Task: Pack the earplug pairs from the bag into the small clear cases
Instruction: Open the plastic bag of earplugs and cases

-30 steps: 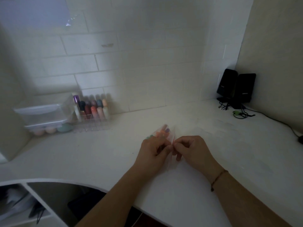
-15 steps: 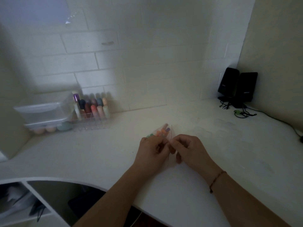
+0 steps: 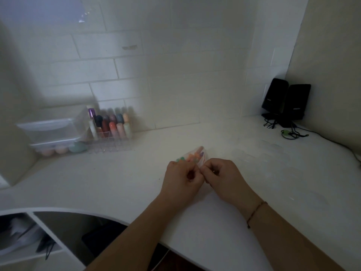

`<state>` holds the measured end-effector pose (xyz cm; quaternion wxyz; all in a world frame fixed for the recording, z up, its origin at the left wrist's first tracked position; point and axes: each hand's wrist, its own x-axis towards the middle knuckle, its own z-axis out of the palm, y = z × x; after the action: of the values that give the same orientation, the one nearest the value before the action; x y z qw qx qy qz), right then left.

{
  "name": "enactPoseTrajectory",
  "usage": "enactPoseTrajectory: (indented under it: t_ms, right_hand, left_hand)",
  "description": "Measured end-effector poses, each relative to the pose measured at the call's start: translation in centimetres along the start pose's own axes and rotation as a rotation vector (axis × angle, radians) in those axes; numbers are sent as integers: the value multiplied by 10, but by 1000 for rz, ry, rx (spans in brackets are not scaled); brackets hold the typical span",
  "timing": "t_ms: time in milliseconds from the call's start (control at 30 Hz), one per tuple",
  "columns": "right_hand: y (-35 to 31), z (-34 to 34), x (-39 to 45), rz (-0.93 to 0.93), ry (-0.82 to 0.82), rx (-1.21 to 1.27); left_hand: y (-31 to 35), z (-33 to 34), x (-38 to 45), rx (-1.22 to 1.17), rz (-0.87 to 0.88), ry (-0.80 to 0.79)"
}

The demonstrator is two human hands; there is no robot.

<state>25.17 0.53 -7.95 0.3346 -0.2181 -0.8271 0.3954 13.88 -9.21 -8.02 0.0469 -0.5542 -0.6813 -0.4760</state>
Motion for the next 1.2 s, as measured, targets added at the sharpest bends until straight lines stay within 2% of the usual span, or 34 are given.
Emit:
enactPoseTrajectory:
  t_ms: [100, 167, 267, 400, 500, 667, 800, 867, 967, 1033, 1100, 1200]
  right_hand:
    - [3, 0, 1, 43, 30, -52]
    - [3, -2, 1, 70, 13, 23]
    - [-2, -5, -1, 90, -41, 199]
    - [-2, -11, 1, 108, -57, 235]
    - [0, -15, 1, 78, -51, 112]
    - [-2, -13, -2, -29, -38, -273]
    - [-6, -7, 0, -34, -11, -406]
    - [-5, -11, 1, 6, -4, -505]
    - [-4, -24, 1, 133, 49, -698]
    - [-3, -33, 2, 204, 121, -786]
    - [-5, -37, 3, 222, 169, -823]
    - [-10, -33, -1, 196, 176, -595]
  left_hand:
    - [-2, 1, 0, -52, -63, 34]
    - [-4, 1, 1, -114, -92, 44]
    - [-5, 1, 1, -149, -43, -9]
    - [-6, 3, 2, -119, 4, -62]
    - [-5, 5, 2, -74, 49, -69]
    - [-5, 7, 1, 29, 51, -15]
    - [-3, 5, 0, 84, 54, 10]
    - [-6, 1, 1, 11, -57, 68]
    - [-15, -4, 4, -116, -281, 236]
    - [-16, -6, 4, -80, -300, 305]
    - [-13, -5, 3, 9, -217, 290]
    - [-7, -1, 0, 82, -91, 222]
